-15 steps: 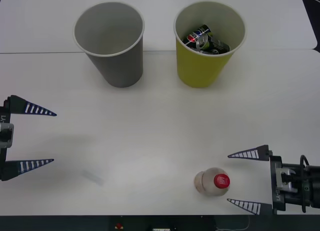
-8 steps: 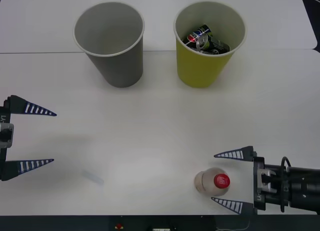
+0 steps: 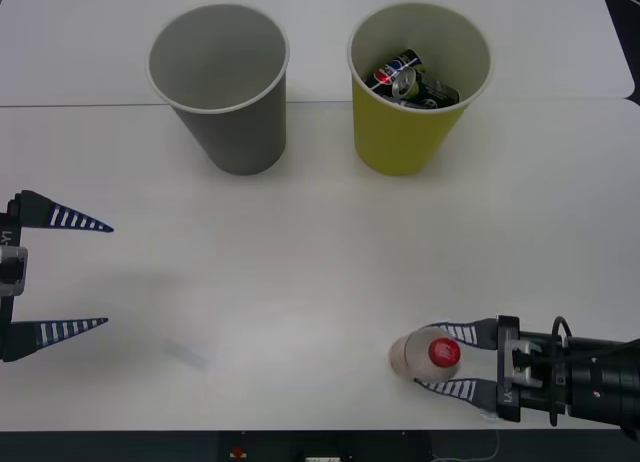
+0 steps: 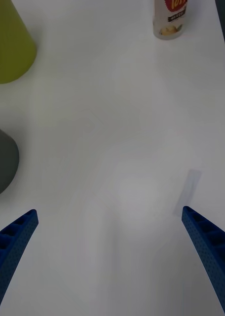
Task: Put the can into the green bin and the plastic bottle into the gray bin
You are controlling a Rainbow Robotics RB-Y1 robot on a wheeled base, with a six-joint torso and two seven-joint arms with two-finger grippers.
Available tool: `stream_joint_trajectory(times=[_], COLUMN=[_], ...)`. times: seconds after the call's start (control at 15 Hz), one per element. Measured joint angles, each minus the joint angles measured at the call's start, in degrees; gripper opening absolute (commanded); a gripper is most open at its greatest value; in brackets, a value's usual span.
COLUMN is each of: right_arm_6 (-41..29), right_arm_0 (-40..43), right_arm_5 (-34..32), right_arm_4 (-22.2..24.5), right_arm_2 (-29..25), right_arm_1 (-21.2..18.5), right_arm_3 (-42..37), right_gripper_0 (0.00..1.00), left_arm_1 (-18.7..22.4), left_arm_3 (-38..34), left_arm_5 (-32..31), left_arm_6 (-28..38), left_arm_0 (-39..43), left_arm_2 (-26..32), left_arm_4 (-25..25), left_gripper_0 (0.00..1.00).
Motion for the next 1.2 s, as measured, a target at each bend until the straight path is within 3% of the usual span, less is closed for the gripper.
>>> stream_joint_trajectory(times=[0.6,1.2], right_arm_6=[-2.28,-24.15], right_arm_0=[-1.33,-0.17], right_arm_5=[0.02,5.69], right_arm_4=[-0.04,-0.01], right_arm_2=[0.0,-0.08], right_arm_1=[-0.92,-12.28], right_arm_3=[-0.48,-14.36], right_gripper_0=[0.0,0.0], left_arm_1=[0.0,0.0], left_arm_3=[0.0,0.0], left_arm_5=[0.0,0.0], left_arm_6=[0.0,0.0], left_arm_0=[0.0,0.0], left_arm_2=[0.0,0.0], left_arm_4=[0.0,0.0], left_gripper_0=[1.0,1.0])
